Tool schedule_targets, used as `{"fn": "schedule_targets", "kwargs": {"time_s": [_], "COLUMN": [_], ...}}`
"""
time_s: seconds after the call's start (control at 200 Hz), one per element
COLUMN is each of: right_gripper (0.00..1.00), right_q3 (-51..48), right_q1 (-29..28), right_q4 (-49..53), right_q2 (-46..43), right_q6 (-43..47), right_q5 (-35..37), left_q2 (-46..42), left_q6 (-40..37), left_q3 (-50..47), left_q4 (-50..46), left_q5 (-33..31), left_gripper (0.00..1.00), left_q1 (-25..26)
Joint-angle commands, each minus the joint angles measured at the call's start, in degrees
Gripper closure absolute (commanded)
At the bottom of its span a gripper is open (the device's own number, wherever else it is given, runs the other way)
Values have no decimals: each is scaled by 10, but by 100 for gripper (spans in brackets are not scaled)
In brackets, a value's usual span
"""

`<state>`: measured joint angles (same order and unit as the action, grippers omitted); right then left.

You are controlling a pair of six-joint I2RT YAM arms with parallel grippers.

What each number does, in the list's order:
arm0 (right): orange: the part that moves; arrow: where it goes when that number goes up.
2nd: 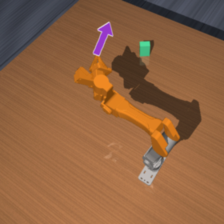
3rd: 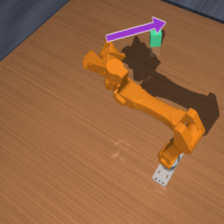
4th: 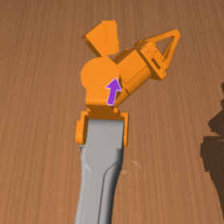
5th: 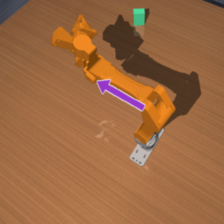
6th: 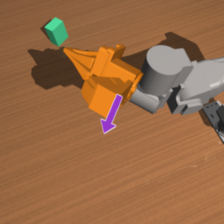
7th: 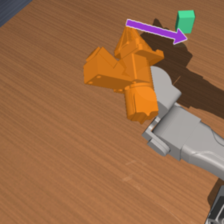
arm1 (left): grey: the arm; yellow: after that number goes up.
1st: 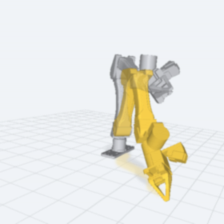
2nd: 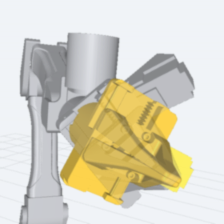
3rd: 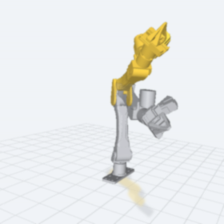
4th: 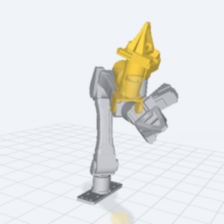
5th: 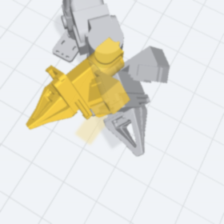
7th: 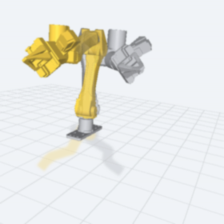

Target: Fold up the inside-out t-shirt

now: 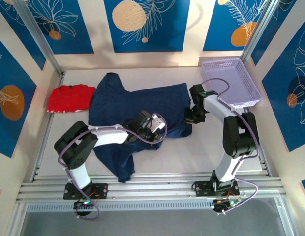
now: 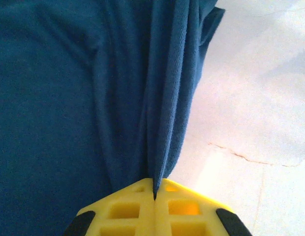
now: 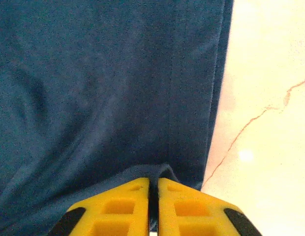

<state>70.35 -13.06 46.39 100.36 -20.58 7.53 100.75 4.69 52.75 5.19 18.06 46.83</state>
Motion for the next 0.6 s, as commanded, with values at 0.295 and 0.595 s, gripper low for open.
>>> {"fn": "schedule_targets", "kwargs": {"time_s": [0.295,0.595], "right_gripper": [52,46], "right_q3": [-106,-100], "right_q1": [-74,-112], "right_q4": [-9,-31], "right_q2": [-143,-57], "right_q6": [-27,-38], "right_q5": [5,51], "left_q2": [28,26], "left_q6": [30,30], "left_q3": [10,9], "left_q4": [-7,-6], "left_q5": [66,68], "left_gripper": [100,100], "left_q1": [-6,-6]}}
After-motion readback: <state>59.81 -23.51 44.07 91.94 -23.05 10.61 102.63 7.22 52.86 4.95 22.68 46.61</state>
